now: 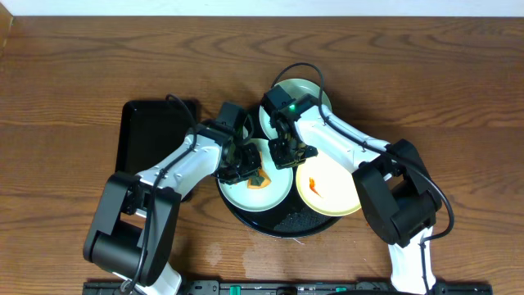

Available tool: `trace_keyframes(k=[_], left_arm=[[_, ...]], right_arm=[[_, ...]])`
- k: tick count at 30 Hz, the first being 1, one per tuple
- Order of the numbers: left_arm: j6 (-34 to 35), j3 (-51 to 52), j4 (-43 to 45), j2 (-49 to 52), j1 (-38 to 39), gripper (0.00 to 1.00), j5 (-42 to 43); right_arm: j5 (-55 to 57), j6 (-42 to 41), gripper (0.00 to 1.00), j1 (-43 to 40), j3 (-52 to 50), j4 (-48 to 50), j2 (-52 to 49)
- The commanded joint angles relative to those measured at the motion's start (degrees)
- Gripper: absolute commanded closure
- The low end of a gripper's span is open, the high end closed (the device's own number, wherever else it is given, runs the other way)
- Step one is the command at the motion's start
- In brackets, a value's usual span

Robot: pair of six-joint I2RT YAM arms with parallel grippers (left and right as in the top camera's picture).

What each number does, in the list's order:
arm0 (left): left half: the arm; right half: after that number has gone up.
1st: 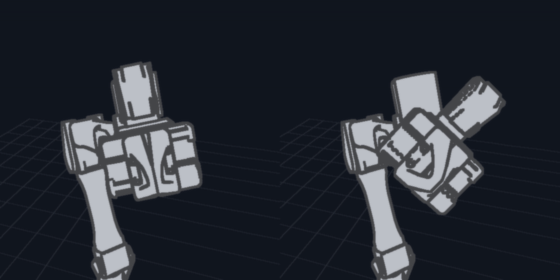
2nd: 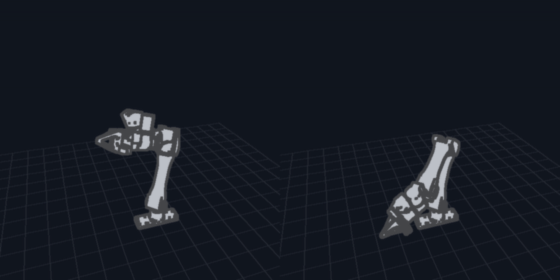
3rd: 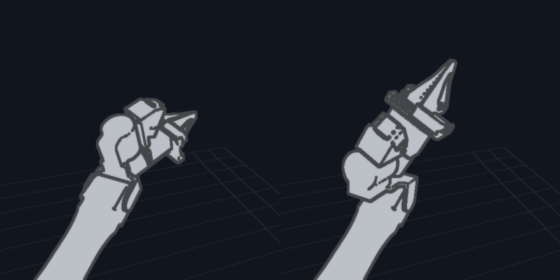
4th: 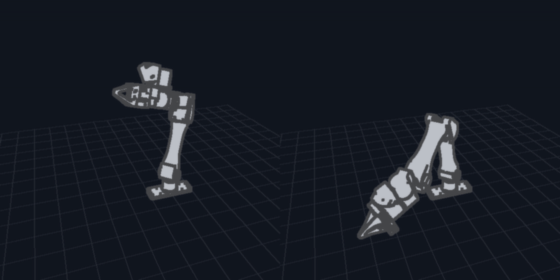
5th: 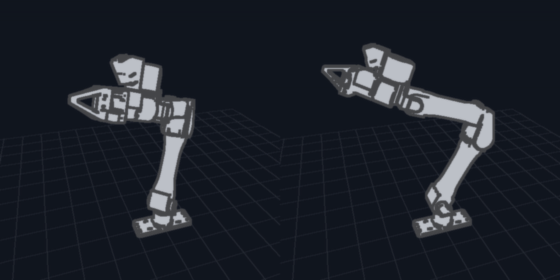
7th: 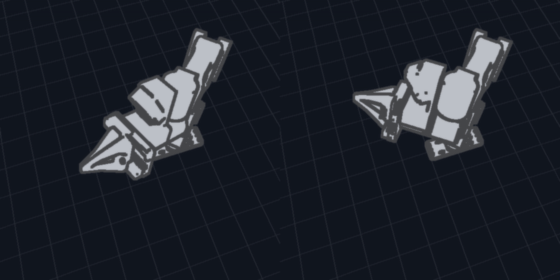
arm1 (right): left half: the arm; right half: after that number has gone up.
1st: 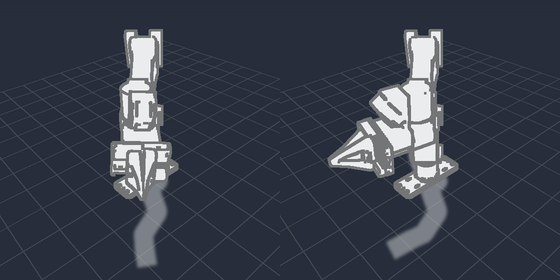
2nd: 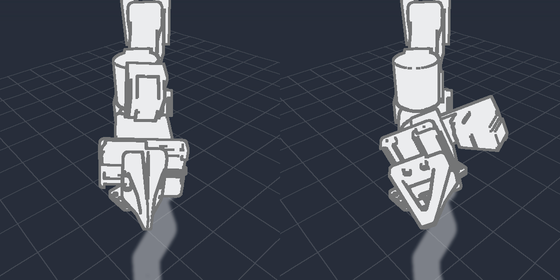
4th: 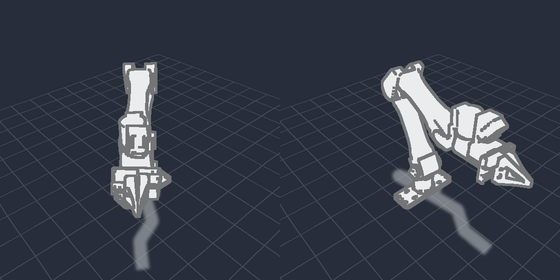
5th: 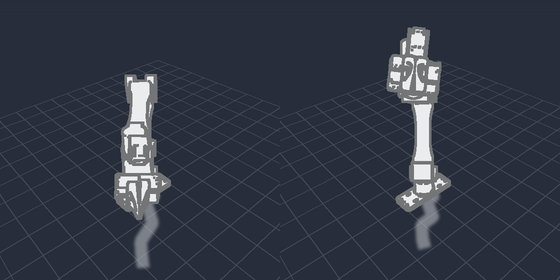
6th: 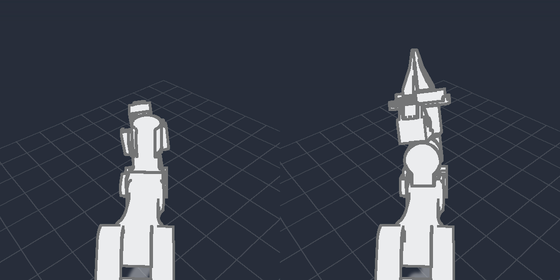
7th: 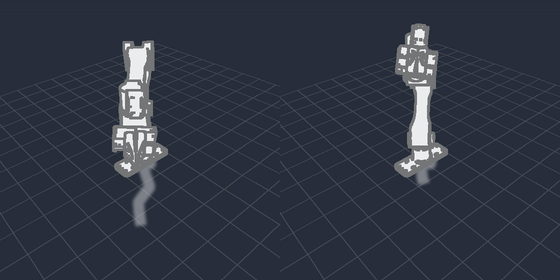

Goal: Clean dirty plates on tray and stack at the side
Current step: 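Scrub the sponge across the sauce on the plate with the left gripper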

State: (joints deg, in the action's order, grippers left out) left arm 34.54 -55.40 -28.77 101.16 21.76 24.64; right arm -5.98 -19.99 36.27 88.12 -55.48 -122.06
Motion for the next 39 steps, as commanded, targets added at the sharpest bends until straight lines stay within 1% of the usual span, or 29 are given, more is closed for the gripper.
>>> trace_keyframes(k=[1, 3, 9, 11, 13, 19, 22, 29, 32, 39], left_arm=[[0.1, 2.4, -1.9, 1.7, -0.1, 0.93, -5.0], [0.6, 2.1, -5.2, 1.7, -0.2, 0.92, -8.1], [1.4, -0.6, -15.6, 1.4, -0.2, 0.92, -23.9], [1.3, -1.5, -17.4, 0.7, -0.2, 0.93, -27.4], [1.3, -2.6, -18.2, -0.4, -0.2, 0.93, -28.9], [1.3, -5.1, -18.1, -5.0, -0.2, 0.92, -28.5], [1.1, -5.1, -16.5, -7.2, -0.2, 0.93, -23.8], [1.1, -3.6, -9.1, -6.7, -0.1, 0.93, -13.2], [1.1, -2.3, -6.5, -6.6, 0.2, 0.93, -11.5], [1.6, 1.9, -1.1, -6.5, 0.8, 0.92, -11.6]], right_arm=[[-0.3, -1.5, 0.99, 0.4, -0.2, 0.8, -0.6], [-0.3, -1.4, 0.99, 0.4, -0.2, 0.8, -0.6], [-0.3, -1.4, 0.99, 0.3, -0.2, 0.8, -0.6], [-0.3, -1.4, 0.99, 0.4, -0.2, 0.9, -0.6], [-0.3, -1.4, 0.99, 0.4, -0.2, 0.9, -0.6], [-0.3, -1.4, 0.99, 0.3, -0.2, 0.7, -0.6], [-0.3, -1.4, 0.99, 0.3, -0.2, 0.7, -0.6], [-0.3, -2.3, 0.99, 0.3, -0.2, 0.9, -0.6], [-0.3, -2.3, 0.99, 0.3, -0.2, 1.0, -0.6], [-0.5, -2.7, 0.99, 0.3, -0.2, 1.3, -0.6]])
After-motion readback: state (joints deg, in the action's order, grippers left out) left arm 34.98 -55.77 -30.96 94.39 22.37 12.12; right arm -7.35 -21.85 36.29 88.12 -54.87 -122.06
